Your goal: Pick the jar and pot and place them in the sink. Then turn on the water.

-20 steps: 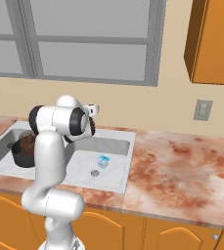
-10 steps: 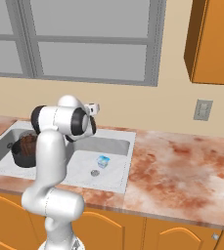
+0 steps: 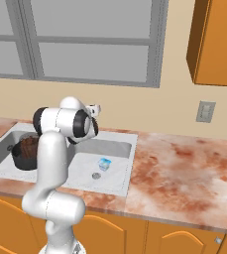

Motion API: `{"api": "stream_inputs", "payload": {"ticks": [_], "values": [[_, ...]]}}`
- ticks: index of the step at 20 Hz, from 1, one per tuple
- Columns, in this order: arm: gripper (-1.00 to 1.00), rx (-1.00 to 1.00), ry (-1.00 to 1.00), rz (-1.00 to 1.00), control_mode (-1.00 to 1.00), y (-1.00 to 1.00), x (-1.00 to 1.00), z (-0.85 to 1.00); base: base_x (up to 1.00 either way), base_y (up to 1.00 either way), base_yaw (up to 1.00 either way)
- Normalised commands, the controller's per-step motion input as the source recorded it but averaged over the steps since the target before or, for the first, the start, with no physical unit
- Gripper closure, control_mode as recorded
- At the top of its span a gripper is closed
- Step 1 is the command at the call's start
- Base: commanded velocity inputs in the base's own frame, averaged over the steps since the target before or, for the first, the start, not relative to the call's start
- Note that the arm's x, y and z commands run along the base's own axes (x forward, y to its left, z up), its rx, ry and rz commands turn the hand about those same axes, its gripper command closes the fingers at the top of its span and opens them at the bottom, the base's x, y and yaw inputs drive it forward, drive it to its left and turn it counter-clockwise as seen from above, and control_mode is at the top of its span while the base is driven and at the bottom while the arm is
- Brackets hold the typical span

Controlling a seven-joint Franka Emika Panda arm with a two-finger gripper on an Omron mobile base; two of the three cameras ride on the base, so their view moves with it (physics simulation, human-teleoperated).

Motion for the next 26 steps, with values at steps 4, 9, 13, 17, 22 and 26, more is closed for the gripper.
{"api": "stream_inputs", "payload": {"ticks": [4, 9, 13, 17, 22, 26], "values": [[-1.0, 0.0, 0.0, 0.02, -1.0, 0.28, 0.0, 0.0, 0.0, 0.0, 0.0], [-1.0, 0.0, 0.0, 0.09, -1.0, 0.41, 0.0, 0.0, 0.0, 0.0, 0.0], [-1.0, 0.0, 0.0, 0.09, -1.0, 0.35, 0.0, 0.0, 0.0, 0.0, 0.0], [-1.0, 0.0, 0.0, 0.04, -1.0, 0.29, 0.06, 0.0, 0.0, 0.0, 0.0], [-1.0, 0.0, 0.0, 0.0, -1.0, 0.09, 0.14, 0.0, 0.0, 0.0, 0.0], [-1.0, 0.0, 0.0, 0.0, -1.0, 0.06, 0.09, 0.0, 0.0, 0.0, 0.0]]}}
